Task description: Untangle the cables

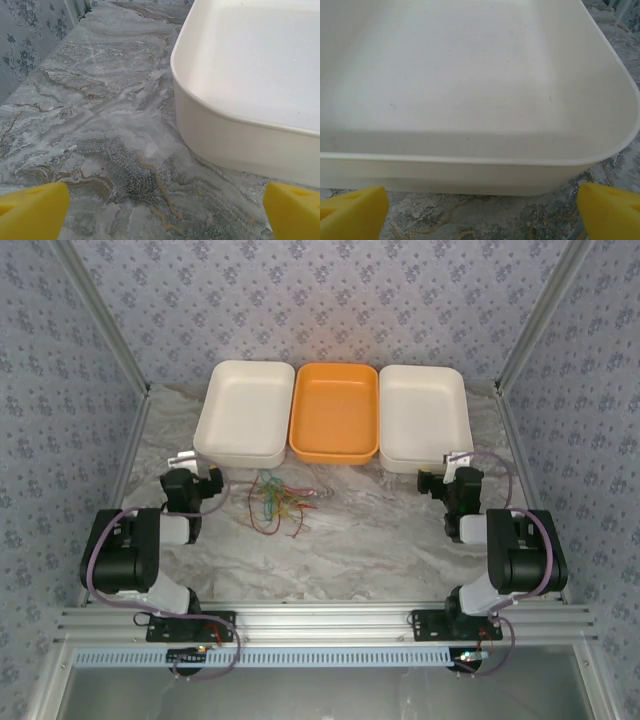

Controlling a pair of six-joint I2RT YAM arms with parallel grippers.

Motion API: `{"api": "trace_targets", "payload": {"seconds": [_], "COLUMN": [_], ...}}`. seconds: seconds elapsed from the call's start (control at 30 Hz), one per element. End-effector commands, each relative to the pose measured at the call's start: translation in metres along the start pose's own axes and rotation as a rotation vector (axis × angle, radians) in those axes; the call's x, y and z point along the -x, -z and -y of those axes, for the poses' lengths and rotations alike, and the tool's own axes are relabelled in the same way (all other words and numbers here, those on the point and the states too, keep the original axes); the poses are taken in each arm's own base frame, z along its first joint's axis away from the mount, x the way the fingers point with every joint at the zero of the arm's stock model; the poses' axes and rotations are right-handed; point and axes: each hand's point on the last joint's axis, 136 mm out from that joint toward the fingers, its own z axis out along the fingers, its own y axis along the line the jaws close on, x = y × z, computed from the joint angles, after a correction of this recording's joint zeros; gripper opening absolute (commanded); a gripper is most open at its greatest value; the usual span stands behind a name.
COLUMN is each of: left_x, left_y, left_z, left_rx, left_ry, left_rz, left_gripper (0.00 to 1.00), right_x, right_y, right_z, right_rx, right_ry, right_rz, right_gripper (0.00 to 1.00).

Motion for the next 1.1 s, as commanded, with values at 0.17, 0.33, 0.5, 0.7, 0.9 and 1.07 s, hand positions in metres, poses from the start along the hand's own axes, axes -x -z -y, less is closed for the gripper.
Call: {"api": "trace_targets", "payload": {"seconds": [0.17, 0.33, 0.5, 0.7, 0.9, 1.07], "left_x": [0.012, 0.012, 0.012, 0.012, 0.047, 0.15], "left_y": [-0.002, -0.002, -0.002, -0.002, 0.039, 0.131], "left_z": [0.002, 0.002, 0.002, 0.002, -0.005, 0.021], "left_rx": [-0.017, -0.017, -0.017, -0.016, 0.065, -0.081], "left_ry": [-0.007, -0.008, -0.008, -0.008, -0.013, 0.107], "left_rz": [0.025, 0.025, 0.026, 0.025, 0.131, 0.291], "left_gripper": [0.99, 0.99, 0.99, 0.99, 0.99, 0.99], "right_x": [0.012, 0.012, 0.013, 0.013, 0.067, 0.188], "right_y": [-0.001, -0.001, -0.001, -0.001, 0.04, 0.138], "right_z": [0.001, 0.001, 0.001, 0.001, 0.014, -0.028], "right_rx": [-0.012, -0.012, -0.011, -0.011, -0.106, 0.06], "right_ry": [-0.007, -0.005, -0.006, -0.006, -0.051, -0.135], "right_rz": [0.037, 0.037, 0.038, 0.038, 0.077, 0.193], "right_gripper": [0.99, 0.99, 0.99, 0.99, 0.99, 0.99]}}
